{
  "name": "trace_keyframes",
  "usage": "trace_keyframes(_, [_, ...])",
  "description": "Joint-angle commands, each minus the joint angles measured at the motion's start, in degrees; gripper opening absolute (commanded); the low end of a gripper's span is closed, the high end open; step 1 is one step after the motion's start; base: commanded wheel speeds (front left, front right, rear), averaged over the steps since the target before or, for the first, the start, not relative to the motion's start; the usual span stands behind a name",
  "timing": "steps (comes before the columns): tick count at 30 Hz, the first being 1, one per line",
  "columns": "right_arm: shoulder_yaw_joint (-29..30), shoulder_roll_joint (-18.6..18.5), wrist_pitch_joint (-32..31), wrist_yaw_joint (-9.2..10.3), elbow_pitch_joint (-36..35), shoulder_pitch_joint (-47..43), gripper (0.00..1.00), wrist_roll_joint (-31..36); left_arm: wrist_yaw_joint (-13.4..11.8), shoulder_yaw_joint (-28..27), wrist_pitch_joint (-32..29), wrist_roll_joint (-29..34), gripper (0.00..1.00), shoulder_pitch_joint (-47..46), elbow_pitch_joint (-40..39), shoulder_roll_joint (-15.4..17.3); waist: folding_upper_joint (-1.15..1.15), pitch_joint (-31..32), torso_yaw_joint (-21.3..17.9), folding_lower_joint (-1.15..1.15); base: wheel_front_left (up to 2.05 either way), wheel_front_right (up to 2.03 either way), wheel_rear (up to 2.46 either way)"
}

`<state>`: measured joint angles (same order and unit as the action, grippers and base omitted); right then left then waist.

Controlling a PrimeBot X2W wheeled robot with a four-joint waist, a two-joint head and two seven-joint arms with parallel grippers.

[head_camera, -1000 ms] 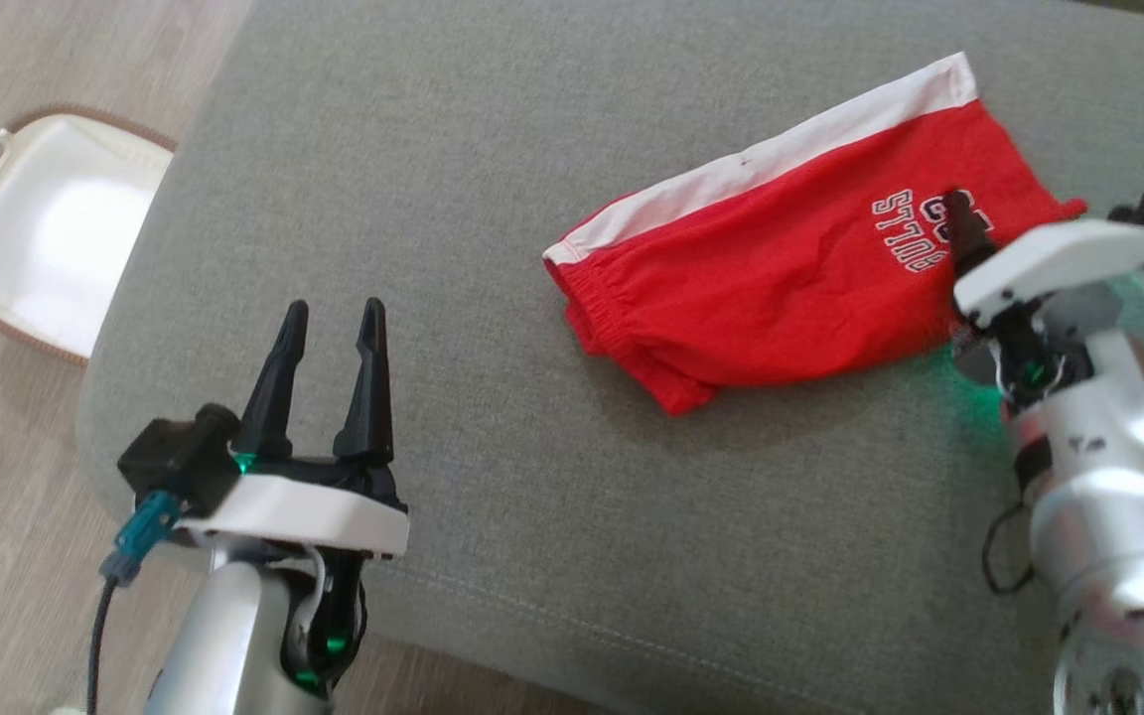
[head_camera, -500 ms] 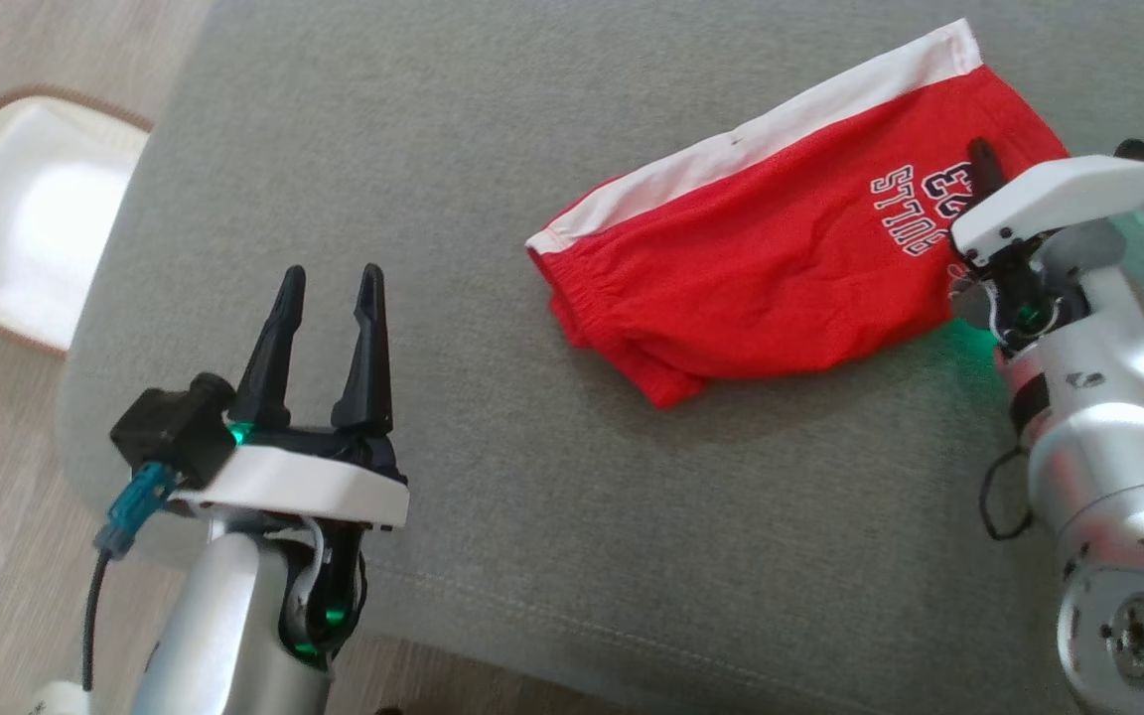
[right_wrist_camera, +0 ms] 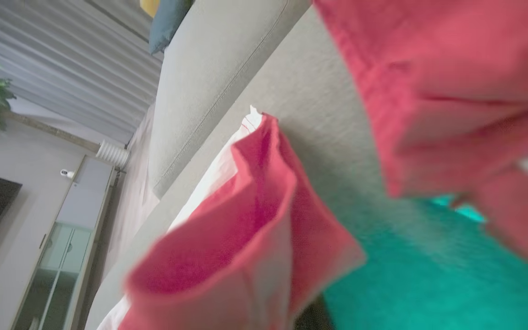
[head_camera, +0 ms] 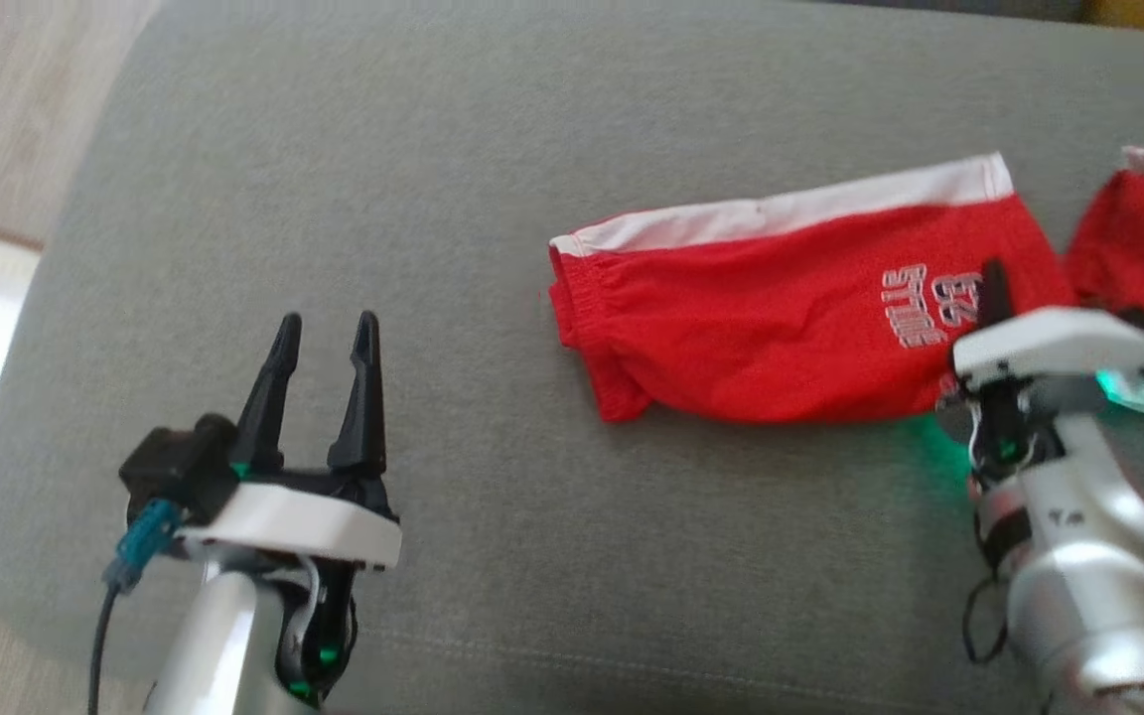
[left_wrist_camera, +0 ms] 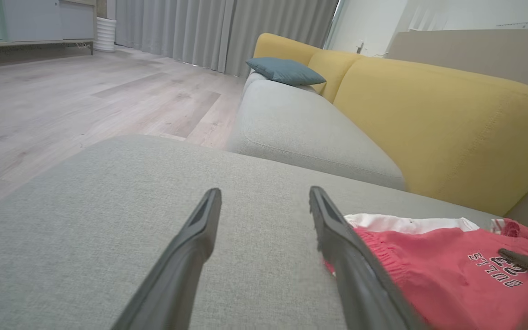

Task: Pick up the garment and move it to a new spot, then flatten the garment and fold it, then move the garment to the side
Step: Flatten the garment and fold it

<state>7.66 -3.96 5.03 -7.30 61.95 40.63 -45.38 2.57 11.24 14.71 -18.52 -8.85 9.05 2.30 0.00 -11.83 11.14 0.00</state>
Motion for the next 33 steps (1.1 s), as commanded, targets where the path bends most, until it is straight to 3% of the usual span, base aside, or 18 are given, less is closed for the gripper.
trace_keyframes(1, [-2.2, 1.1, 1.9, -0.19, -2.0, -1.7, 0.00, -1.6, 0.1, -2.3, 0.3, 0.9, 1.00, -0.6, -1.7, 0.6, 0.00, 2.4, -2.7, 0.00, 0.00, 0.00, 0.00])
trace_keyframes(12, [-6.5, 1.1, 7.7, -0.19, -6.3, -11.6, 0.00, -7.7, 0.0, -1.5, 0.3, 1.5, 1.00, 2.1, -1.4, 0.6, 0.00, 5.5, -5.0, 0.00, 0.00, 0.00, 0.00])
trace_keyframes(25, [-12.0, 1.1, 9.7, -0.19, -12.5, -11.8, 0.00, -9.5, -0.2, -0.5, 0.3, 1.5, 1.00, 3.1, -0.6, 0.6, 0.00, 6.2, -2.7, 0.00, 0.00, 0.00, 0.00])
trace_keyframes(33, [-22.9, 1.1, 9.8, -0.19, -21.0, -13.5, 0.00, -12.9, -0.4, -0.5, 0.3, 1.4, 1.00, 3.4, -0.1, 0.6, 0.00, 7.3, -1.6, 0.00, 0.00, 0.00, 0.00])
